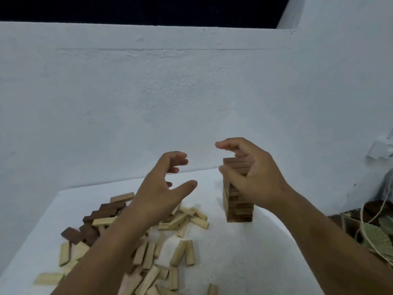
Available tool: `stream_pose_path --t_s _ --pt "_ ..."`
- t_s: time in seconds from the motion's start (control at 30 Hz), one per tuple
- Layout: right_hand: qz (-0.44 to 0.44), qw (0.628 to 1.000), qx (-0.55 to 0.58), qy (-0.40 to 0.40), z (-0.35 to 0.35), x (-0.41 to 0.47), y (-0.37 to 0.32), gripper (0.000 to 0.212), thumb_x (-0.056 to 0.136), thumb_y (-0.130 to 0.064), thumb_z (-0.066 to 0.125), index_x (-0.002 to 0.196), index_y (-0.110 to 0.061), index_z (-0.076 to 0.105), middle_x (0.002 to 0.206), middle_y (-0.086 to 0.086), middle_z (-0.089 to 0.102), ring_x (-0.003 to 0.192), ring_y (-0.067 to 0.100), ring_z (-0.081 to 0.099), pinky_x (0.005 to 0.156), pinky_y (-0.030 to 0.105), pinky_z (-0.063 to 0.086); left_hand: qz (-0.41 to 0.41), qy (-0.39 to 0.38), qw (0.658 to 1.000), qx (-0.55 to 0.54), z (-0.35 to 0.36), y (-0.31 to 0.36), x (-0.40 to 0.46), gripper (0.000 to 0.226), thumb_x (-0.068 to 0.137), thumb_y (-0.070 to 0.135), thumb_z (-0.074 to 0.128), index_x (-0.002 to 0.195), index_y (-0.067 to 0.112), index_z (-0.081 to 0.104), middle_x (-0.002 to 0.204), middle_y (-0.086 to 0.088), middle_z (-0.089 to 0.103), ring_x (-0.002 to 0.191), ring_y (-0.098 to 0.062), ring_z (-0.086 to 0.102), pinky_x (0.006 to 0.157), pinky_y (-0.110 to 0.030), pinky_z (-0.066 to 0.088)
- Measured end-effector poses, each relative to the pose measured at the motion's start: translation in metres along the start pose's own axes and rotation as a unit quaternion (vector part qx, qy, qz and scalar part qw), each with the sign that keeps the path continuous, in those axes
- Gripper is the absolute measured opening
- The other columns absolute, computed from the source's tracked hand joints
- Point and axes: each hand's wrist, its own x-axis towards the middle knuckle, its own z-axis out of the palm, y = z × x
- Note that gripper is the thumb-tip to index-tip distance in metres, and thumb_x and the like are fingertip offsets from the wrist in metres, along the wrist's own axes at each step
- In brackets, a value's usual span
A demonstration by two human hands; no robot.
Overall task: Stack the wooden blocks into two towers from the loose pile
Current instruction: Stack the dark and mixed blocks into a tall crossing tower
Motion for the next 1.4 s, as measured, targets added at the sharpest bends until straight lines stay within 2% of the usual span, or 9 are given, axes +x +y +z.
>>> stream_pose_path --t_s 0.27,0.4,0.6,0.73,0.9,1.03,1.17,1.23,1.4 --pt "-0.059 0.989 -0.014 -0.136 0.130 -0.036 -0.007 0.027 0.082 -0.013 0.061 0.103 -0.028 0.066 0.098 -0.020 0.064 0.095 0.000 0.058 0.082 0.011 0.043 -0.096 0.061 0.992 0.054 -0.068 -0.055 -0.072 0.014 0.085 0.024 0.071 0.093 0.036 0.068 0.097 0.023 0.067 0.090 0.000 0.062 0.076 -0.022 0.048" --pt "-0.031 0.974 -0.115 -0.192 0.173 -0.040 0.020 0.033 0.082 -0.022 0.053 0.111 -0.031 0.065 0.111 -0.018 0.061 0.107 0.002 0.049 0.095 0.021 0.041 -0.121 0.036 0.983 0.133 -0.085 -0.098 -0.093 0.020 0.087 0.015 0.066 0.087 0.035 0.068 0.092 0.023 0.066 0.086 0.004 0.059 0.072 -0.012 0.045" --pt "-0.089 0.953 -0.189 -0.221 0.205 -0.044 0.011 0.034 0.090 -0.047 0.042 0.115 -0.035 0.062 0.107 -0.017 0.059 0.102 0.008 0.048 0.082 0.027 0.034 -0.079 0.029 0.967 0.241 -0.097 -0.149 -0.111 0.021 0.074 0.029 0.055 0.088 0.041 0.066 0.098 0.025 0.061 0.096 -0.009 0.058 0.081 -0.035 0.052" --pt "-0.085 0.950 -0.194 -0.228 0.217 -0.044 -0.002 0.045 0.078 -0.065 0.052 0.115 -0.039 0.057 0.103 -0.020 0.058 0.098 0.006 0.049 0.088 0.029 0.039 -0.058 0.053 0.971 0.226 -0.094 -0.156 -0.117 0.024 0.073 0.029 0.067 0.095 0.038 0.069 0.108 0.027 0.054 0.105 -0.003 0.052 0.090 -0.030 0.048" --pt "-0.016 0.965 -0.131 -0.227 0.219 -0.043 -0.008 0.026 0.073 -0.041 0.064 0.096 -0.038 0.054 0.080 -0.016 0.060 0.072 0.002 0.056 0.061 0.026 0.051 -0.038 0.073 0.975 0.207 -0.093 -0.155 -0.117 0.024 0.072 0.019 0.076 0.084 0.037 0.068 0.096 0.023 0.058 0.095 -0.006 0.056 0.082 -0.030 0.048" --pt "-0.025 0.970 -0.133 -0.204 0.218 -0.043 -0.004 0.031 0.075 -0.032 0.065 0.102 -0.041 0.050 0.099 -0.020 0.053 0.086 0.004 0.053 0.070 0.026 0.051 -0.030 0.107 0.975 0.190 -0.092 -0.157 -0.117 0.048 0.070 -0.005 0.071 0.075 0.042 0.062 0.087 0.022 0.061 0.086 -0.004 0.059 0.074 -0.015 0.046" --pt "-0.020 0.957 -0.167 -0.236 0.213 -0.048 -0.013 0.063 0.062 -0.061 0.068 0.116 -0.045 0.040 0.115 -0.024 0.041 0.097 0.004 0.049 0.079 0.026 0.049 -0.047 0.144 0.976 0.156 -0.091 -0.161 -0.117 0.058 0.071 -0.011 0.068 0.074 0.047 0.059 0.087 0.022 0.061 0.088 -0.003 0.059 0.072 -0.007 0.042" --pt "-0.012 0.948 -0.178 -0.263 0.214 -0.050 -0.017 0.073 0.056 -0.058 0.071 0.119 -0.047 0.036 0.116 -0.024 0.038 0.095 0.005 0.050 0.077 0.026 0.049 -0.047 0.133 0.978 0.157 -0.092 -0.163 -0.117 0.054 0.072 -0.007 0.068 0.076 0.046 0.061 0.089 0.022 0.060 0.089 -0.003 0.059 0.074 -0.008 0.043" --pt "0.017 0.962 -0.131 -0.238 0.211 -0.048 -0.020 0.062 0.060 -0.040 0.072 0.109 -0.046 0.036 0.113 -0.024 0.038 0.084 0.009 0.057 0.070 0.024 0.053 -0.054 0.107 0.970 0.213 -0.090 -0.165 -0.110 0.027 0.072 0.027 0.078 0.093 0.040 0.066 0.099 0.021 0.052 0.096 -0.003 0.048 0.079 -0.021 0.046"
